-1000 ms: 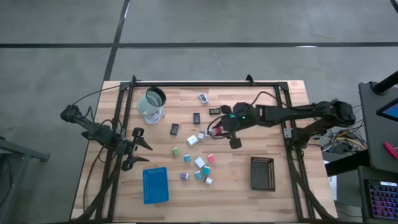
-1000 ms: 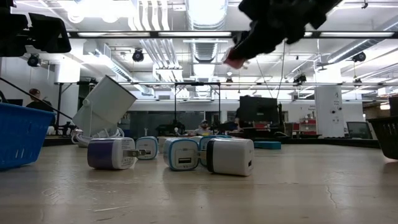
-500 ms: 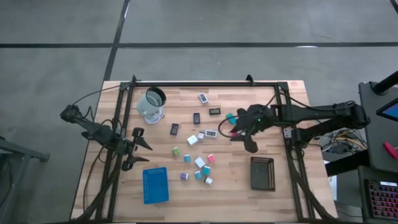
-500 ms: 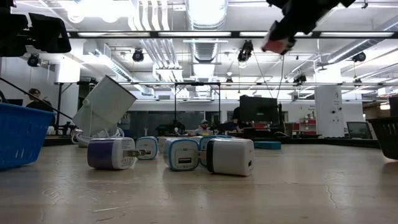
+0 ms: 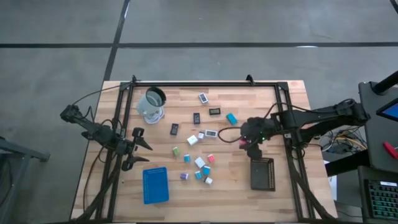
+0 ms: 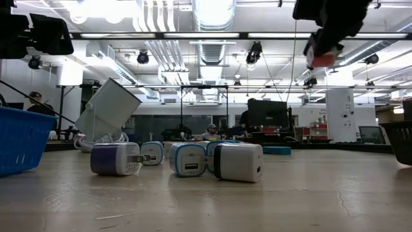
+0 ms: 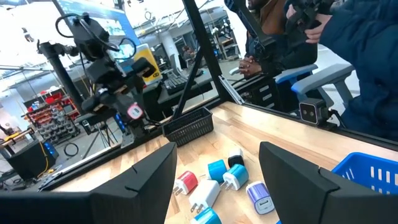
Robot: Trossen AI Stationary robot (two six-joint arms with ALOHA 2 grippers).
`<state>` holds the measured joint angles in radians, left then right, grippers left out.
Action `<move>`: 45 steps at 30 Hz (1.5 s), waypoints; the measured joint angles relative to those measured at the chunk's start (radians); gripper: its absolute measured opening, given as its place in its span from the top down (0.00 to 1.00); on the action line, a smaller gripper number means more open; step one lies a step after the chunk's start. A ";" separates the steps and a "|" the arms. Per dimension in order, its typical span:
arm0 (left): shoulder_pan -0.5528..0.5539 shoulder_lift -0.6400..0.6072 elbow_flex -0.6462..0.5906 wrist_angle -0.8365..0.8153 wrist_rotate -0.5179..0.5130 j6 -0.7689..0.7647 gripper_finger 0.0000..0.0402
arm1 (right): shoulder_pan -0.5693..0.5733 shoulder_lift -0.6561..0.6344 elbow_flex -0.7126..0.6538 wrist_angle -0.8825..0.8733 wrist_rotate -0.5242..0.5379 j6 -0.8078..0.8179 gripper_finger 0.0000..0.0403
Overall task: Pick & Place Office items
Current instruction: Put the top pink charger adapter into the black bin
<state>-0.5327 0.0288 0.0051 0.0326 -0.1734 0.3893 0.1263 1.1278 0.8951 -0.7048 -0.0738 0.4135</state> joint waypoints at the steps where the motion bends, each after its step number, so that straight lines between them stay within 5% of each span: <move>1: 0.000 0.000 0.000 0.000 0.000 0.000 0.42 | 0.011 0.000 0.000 -0.008 0.000 0.026 0.65; 21: 0.000 0.000 0.000 0.000 0.000 0.000 0.42 | 0.275 -0.010 -0.022 -0.256 0.109 0.578 0.65; 32: 0.000 0.000 0.000 0.000 0.000 0.000 0.42 | 0.427 -0.010 -0.108 -0.206 0.146 0.892 0.65; 45: 0.000 0.000 0.000 0.000 0.000 0.000 0.42 | 0.490 0.061 -0.207 -0.077 0.180 1.019 0.65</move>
<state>-0.5324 0.0288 0.0051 0.0327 -0.1734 0.3893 0.6159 1.1891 0.6886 -0.7822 0.1062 1.4327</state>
